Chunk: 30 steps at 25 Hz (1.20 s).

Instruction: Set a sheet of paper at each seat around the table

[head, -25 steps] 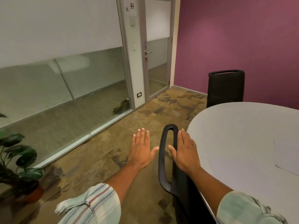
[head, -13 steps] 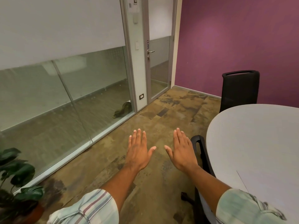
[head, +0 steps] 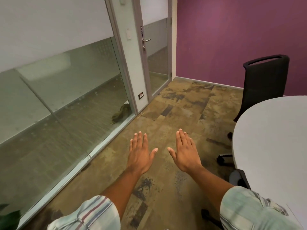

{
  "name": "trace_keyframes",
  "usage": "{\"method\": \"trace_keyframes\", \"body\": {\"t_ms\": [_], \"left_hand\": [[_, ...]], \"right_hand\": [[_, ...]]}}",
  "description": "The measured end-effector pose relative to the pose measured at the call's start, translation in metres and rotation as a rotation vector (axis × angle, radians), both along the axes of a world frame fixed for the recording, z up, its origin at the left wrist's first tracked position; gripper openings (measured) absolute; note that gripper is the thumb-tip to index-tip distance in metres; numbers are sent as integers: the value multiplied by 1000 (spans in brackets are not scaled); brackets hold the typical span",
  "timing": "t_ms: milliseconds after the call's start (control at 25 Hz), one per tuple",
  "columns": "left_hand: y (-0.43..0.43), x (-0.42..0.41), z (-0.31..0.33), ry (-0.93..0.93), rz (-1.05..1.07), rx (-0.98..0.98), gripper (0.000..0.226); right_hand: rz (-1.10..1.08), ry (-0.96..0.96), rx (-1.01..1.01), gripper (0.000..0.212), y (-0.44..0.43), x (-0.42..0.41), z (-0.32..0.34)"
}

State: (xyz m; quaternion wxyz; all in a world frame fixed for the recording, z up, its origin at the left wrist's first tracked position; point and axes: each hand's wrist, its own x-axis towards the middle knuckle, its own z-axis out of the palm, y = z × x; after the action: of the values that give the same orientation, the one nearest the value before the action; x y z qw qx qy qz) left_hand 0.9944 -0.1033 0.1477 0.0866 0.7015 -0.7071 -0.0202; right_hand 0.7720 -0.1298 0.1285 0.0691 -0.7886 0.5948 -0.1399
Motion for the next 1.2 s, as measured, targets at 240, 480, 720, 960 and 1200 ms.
{"method": "trace_keyframes", "body": {"t_ms": [240, 480, 720, 960, 1200], "left_hand": [[-130, 20, -5, 11, -52, -1, 90], [-267, 13, -15, 41, -143, -37, 91], [-430, -13, -26, 62, -267, -31, 90], [-588, -65, -17, 38, -435, -9, 90], [-718, -140, -4, 24, -534, -4, 89]], "right_hand": [[-47, -6, 25, 89, -110, 14, -4], [-150, -10, 0, 89, -223, 6, -10], [-264, 4, -18, 89, -356, -15, -18], [-401, 14, -13, 89, -491, -56, -10], [-516, 10, -35, 88, -596, -118, -4]]}}
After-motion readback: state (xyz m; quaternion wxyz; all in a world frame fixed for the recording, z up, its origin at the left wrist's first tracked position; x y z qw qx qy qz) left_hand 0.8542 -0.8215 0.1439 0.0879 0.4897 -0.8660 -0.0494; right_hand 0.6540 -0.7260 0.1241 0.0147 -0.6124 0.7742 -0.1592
